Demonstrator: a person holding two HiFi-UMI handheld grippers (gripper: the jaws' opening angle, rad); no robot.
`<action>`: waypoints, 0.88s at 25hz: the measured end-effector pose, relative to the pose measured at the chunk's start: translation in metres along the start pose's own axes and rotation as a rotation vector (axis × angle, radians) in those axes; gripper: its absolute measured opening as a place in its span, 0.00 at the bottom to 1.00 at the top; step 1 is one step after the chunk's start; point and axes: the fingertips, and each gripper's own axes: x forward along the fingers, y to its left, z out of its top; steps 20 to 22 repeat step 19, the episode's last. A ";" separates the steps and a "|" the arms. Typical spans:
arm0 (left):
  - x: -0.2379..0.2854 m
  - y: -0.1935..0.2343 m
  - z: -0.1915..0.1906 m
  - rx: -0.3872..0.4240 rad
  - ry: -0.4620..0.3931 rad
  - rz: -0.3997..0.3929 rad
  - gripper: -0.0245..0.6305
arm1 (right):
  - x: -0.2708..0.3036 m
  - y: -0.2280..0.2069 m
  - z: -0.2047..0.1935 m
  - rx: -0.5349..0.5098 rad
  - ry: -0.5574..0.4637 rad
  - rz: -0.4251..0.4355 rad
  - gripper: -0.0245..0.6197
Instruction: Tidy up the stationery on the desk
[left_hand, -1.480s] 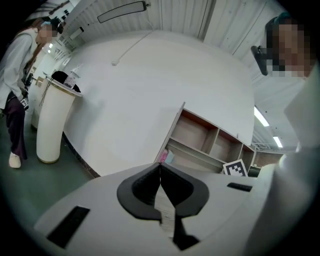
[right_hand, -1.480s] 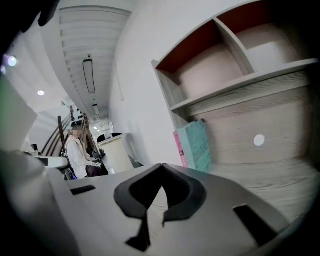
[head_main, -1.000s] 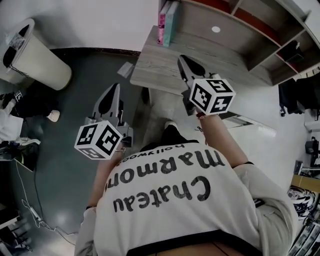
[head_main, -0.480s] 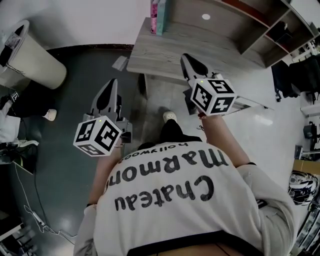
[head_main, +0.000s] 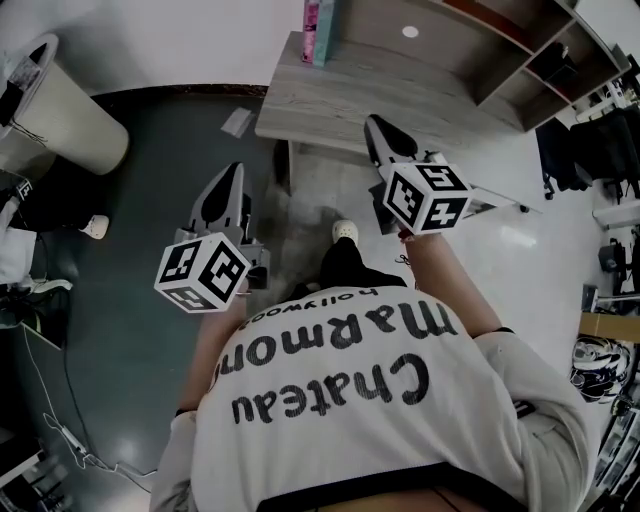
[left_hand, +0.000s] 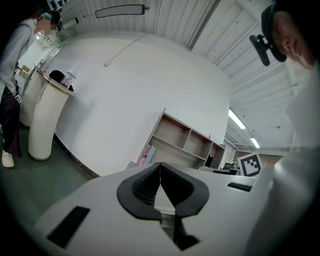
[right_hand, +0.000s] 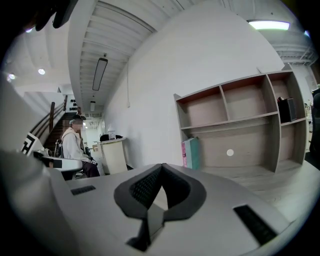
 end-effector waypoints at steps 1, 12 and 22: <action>-0.001 0.002 0.000 -0.004 0.001 0.002 0.06 | -0.001 0.000 0.000 -0.001 0.002 -0.005 0.06; -0.015 0.010 -0.009 -0.028 0.018 0.010 0.06 | -0.009 0.010 -0.013 -0.008 0.034 -0.019 0.06; -0.020 0.009 -0.017 -0.017 0.055 0.005 0.06 | -0.022 0.007 -0.020 0.004 0.064 -0.046 0.06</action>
